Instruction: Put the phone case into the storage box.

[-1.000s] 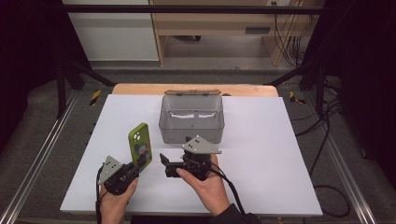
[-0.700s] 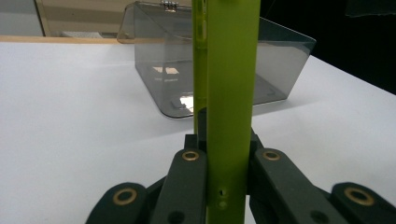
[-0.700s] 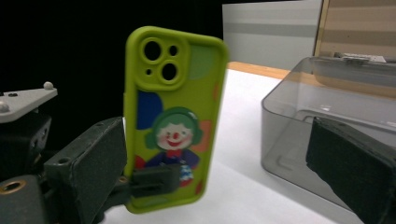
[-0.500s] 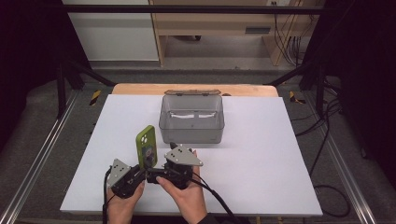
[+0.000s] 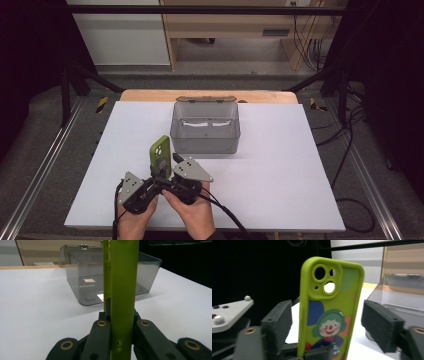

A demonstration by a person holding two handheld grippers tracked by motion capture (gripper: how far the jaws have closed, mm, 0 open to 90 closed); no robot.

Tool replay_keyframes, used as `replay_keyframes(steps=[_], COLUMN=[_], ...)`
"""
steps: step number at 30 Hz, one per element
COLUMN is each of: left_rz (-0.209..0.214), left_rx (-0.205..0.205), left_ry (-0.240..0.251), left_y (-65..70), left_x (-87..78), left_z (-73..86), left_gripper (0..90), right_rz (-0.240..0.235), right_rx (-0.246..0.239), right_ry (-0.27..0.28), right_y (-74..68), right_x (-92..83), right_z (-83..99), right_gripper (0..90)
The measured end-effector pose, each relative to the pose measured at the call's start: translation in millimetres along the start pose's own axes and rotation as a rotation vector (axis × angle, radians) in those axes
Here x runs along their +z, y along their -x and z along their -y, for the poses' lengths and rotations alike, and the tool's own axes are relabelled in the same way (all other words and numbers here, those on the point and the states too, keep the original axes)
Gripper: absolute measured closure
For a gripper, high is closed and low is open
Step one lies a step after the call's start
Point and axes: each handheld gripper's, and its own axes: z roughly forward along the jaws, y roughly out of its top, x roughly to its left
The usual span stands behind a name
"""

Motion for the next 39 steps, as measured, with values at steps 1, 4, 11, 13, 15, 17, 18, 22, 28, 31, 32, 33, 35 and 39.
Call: replay_keyframes(steps=[1, 4, 11, 13, 15, 17, 18, 22, 28, 31, 32, 33, 35, 39], left_rz=[-0.001, 0.000, -0.001, -0.003, -0.004, -0.016, -0.016, -0.013, -0.019, -0.034, -0.034, -0.036, -0.040, -0.054], left_rx=[0.000, 0.002, 0.008, 0.010, 0.009, 0.029, 0.029, 0.031, 0.042, 0.063, 0.063, 0.061, 0.067, 0.098], left_ry=[0.001, -0.001, 0.001, 0.004, 0.007, 0.009, 0.009, 0.012, 0.023, 0.025, 0.025, 0.027, 0.027, 0.026], left_y=[0.3, 0.9, 2.3, 3.0, 3.1, 4.4, 4.4, 6.3, 7.9, 9.8, 9.8, 9.8, 10.0, 13.9], left_x=[0.1, 0.4, 0.1, 0.0, 0.0, -0.7, -0.7, -0.3, -1.2, -1.7, -1.7, -1.9, -2.1, -1.7], left_z=[0.0, 0.2, 0.1, 0.0, 0.0, -0.2, -0.2, 0.2, -0.2, -0.6, -0.6, -0.7, -0.8, -0.9], left_gripper=[85.9, 85.9, 85.9, 85.9, 85.9, 85.9, 85.8, 85.8, 85.8, 85.3, 85.2, 85.2, 85.1, 84.2], right_rz=[0.000, -0.027, -0.047, -0.040, -0.038, -0.033, -0.033, -0.015, 0.022, 0.041, 0.041, 0.046, 0.052, 0.079], right_rx=[0.000, 0.001, 0.004, 0.007, 0.007, 0.007, 0.007, 0.015, 0.018, 0.011, 0.011, 0.009, 0.010, 0.010], right_ry=[0.000, -0.006, -0.019, -0.024, -0.023, -0.023, -0.023, -0.023, -0.024, -0.030, -0.030, -0.030, -0.031, -0.041], right_y=[0.0, -2.3, -7.3, -8.3, -8.4, -8.5, -8.5, -9.7, -11.5, -15.3, -15.3, -15.9, -16.9, -17.9], right_x=[0.0, 1.1, 4.6, 5.6, 5.9, 7.0, 7.0, 8.3, 10.7, 12.6, 12.6, 13.3, 14.5, 16.7], right_z=[0.0, -0.1, -0.1, 0.7, 1.0, 1.6, 1.6, 1.7, 1.3, 1.5, 1.5, 1.7, 2.1, 2.9], right_gripper=[30.9, 36.8, 46.7, 49.8, 50.3, 53.0, 53.0, 54.9, 56.6, 56.5, 56.5, 56.2, 56.0, 55.2])
